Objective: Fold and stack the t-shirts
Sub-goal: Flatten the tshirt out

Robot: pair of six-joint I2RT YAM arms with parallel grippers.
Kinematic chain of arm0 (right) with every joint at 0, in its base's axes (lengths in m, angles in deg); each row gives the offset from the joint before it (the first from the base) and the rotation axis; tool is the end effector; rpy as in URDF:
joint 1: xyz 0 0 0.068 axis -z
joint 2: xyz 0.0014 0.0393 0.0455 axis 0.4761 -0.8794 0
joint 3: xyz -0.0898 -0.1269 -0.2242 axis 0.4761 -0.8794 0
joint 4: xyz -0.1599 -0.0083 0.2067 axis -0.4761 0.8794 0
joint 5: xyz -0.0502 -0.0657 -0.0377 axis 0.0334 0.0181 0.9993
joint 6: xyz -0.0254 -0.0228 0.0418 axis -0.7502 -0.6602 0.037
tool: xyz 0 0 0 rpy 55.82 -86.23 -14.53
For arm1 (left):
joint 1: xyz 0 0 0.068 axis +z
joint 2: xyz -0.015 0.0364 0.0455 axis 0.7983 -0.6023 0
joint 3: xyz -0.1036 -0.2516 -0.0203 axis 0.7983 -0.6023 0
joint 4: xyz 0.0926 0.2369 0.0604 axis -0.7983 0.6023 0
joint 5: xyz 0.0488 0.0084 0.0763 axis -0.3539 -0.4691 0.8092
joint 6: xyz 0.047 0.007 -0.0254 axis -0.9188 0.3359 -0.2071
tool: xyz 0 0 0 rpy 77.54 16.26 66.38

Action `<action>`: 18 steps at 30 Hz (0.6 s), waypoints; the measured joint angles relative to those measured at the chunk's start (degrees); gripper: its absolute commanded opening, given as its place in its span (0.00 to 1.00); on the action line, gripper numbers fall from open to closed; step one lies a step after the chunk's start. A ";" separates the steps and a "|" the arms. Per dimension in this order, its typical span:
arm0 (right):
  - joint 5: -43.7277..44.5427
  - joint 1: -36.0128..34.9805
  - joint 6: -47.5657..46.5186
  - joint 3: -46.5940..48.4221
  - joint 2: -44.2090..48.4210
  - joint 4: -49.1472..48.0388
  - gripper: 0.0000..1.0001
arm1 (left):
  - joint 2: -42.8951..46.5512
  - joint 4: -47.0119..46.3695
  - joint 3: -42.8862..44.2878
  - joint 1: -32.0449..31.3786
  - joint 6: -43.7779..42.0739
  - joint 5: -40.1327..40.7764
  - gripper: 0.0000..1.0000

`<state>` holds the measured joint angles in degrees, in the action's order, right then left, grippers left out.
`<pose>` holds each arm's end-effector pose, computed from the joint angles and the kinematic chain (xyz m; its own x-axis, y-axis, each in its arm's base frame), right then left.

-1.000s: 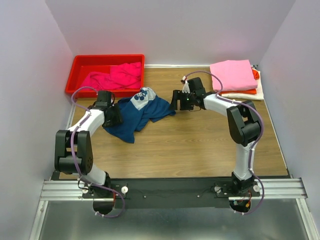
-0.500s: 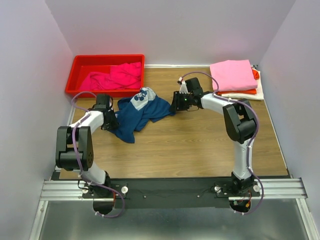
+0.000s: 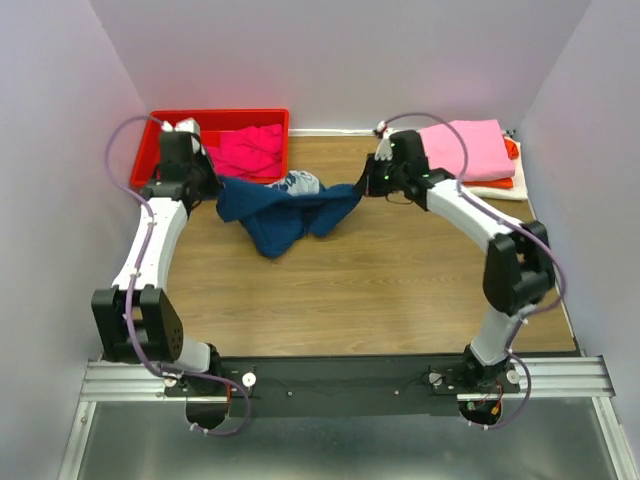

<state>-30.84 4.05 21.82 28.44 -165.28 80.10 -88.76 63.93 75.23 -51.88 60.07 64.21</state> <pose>0.3856 0.1868 0.2458 -0.7432 0.0065 -0.6690 -0.3876 0.8109 0.4384 0.3283 0.0029 0.3052 -0.6359 -0.3674 -0.6787 -0.1910 0.9270 -0.3228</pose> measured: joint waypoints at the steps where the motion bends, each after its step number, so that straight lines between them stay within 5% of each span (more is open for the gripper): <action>1: 1.18 0.26 -0.35 0.04 2.95 0.02 0.00 | 1.25 -0.22 2.32 0.26 -0.17 -0.02 0.00; 9: 9.16 2.27 -4.59 5.03 16.59 1.97 0.00 | 6.40 -1.86 14.95 1.79 -1.95 -3.43 0.00; 18: 19.17 2.25 -9.20 5.05 32.41 6.40 0.00 | 10.32 -1.81 15.23 3.04 -3.08 -14.58 0.00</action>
<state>-11.67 6.30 12.62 33.49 -132.87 86.51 -78.44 62.12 90.46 -48.85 56.99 49.63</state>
